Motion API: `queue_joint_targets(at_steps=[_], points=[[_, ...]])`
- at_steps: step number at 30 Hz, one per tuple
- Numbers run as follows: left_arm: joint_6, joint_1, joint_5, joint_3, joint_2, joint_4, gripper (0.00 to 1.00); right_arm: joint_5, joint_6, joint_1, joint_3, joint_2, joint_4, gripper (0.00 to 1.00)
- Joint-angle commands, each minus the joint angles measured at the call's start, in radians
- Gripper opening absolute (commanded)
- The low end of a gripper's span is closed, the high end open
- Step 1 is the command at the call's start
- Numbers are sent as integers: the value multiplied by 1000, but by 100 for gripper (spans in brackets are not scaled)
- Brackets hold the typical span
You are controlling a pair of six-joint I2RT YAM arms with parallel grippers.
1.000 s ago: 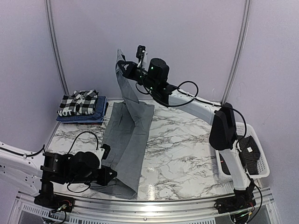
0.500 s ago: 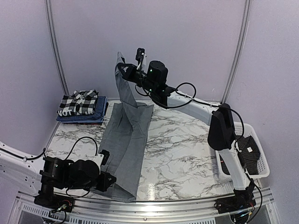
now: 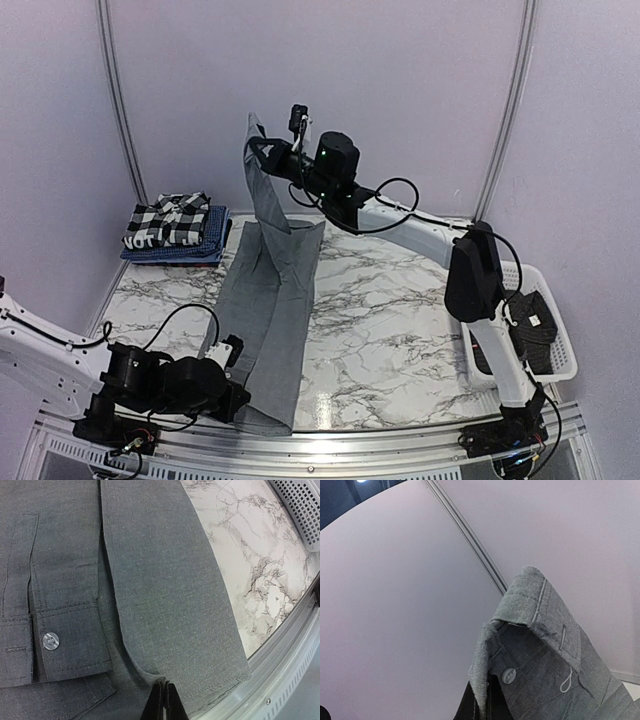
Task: Fold and stack the long sleeve shirts
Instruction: Fold the 1/3-folded shirt at the center of the board.
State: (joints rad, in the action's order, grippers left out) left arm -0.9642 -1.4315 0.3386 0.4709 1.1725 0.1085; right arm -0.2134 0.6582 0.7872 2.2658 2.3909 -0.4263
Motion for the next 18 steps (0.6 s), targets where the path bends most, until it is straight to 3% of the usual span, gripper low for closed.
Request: queue_joint_targets(at_steps=[1,18], points=[[-26,-20,2,23,34,-3,0,-25,9,3,-37,-31,-37,0],[-29,-21,57,18,-60,36,0,-49,-8,13,-42,-106,-74,0]])
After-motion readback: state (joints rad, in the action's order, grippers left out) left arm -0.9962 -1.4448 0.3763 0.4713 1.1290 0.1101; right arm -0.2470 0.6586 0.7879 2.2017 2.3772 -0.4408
